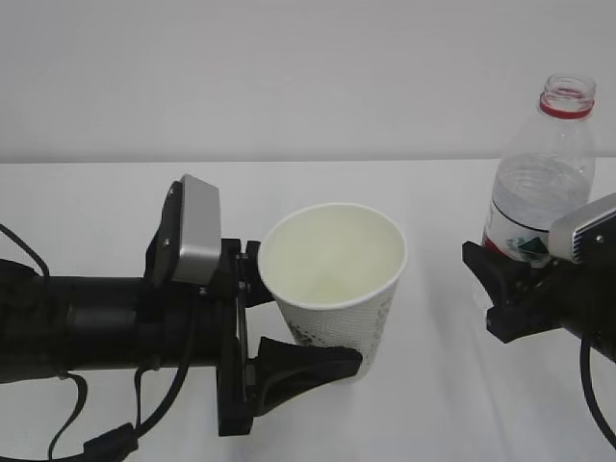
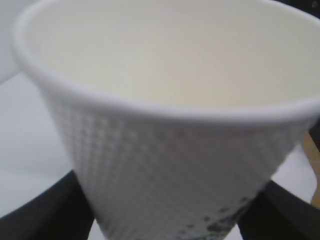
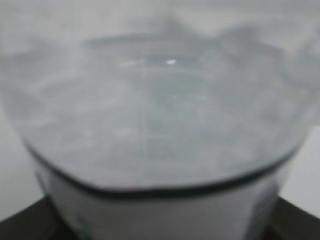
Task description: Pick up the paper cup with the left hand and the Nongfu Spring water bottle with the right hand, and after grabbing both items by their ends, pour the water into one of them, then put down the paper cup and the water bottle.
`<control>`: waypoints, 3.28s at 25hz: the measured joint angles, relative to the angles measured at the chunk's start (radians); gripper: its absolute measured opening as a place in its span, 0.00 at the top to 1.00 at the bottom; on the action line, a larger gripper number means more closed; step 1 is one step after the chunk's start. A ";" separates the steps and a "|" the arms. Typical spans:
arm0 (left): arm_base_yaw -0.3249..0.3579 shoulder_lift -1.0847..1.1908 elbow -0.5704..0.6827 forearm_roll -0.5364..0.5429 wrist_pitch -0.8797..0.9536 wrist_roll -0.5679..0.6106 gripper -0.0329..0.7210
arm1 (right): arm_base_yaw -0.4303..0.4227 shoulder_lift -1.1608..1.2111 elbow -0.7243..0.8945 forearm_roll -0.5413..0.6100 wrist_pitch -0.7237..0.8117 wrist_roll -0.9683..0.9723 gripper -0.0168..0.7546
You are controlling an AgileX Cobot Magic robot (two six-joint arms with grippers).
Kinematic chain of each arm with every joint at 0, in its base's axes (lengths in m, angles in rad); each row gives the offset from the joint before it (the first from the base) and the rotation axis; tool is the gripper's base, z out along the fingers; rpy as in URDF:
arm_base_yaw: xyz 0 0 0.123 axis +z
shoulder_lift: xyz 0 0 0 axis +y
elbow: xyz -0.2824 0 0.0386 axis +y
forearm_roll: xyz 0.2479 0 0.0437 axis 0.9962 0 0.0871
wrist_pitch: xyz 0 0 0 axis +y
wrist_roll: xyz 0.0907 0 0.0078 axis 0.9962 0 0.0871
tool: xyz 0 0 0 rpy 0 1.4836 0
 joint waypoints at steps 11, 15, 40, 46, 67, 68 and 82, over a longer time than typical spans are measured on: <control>-0.141 0.050 -0.051 -0.026 0.053 0.000 0.18 | 0.000 0.000 0.000 -0.063 0.000 -0.029 0.36; -0.145 0.051 -0.051 -0.034 0.060 0.000 0.18 | 0.000 0.000 0.000 -0.109 0.000 -0.091 0.36; -0.105 0.051 -0.054 -0.100 0.072 0.000 0.18 | 0.000 -0.034 -0.247 -0.268 0.129 -0.353 0.36; -0.078 0.051 -0.054 -0.095 0.074 0.000 0.18 | 0.000 -0.052 -0.291 -0.284 0.193 -0.391 0.36; 0.060 -0.010 -0.054 -0.098 0.125 0.000 0.19 | 0.000 -0.056 -0.487 -0.424 0.367 -0.454 0.36; 0.058 -0.010 -0.054 -0.098 0.125 0.000 0.19 | 0.000 -0.056 -0.500 -0.439 0.376 -0.454 0.36; 0.053 -0.010 -0.054 -0.101 0.125 0.000 0.19 | 0.000 -0.056 -0.563 -0.526 0.477 -0.528 0.36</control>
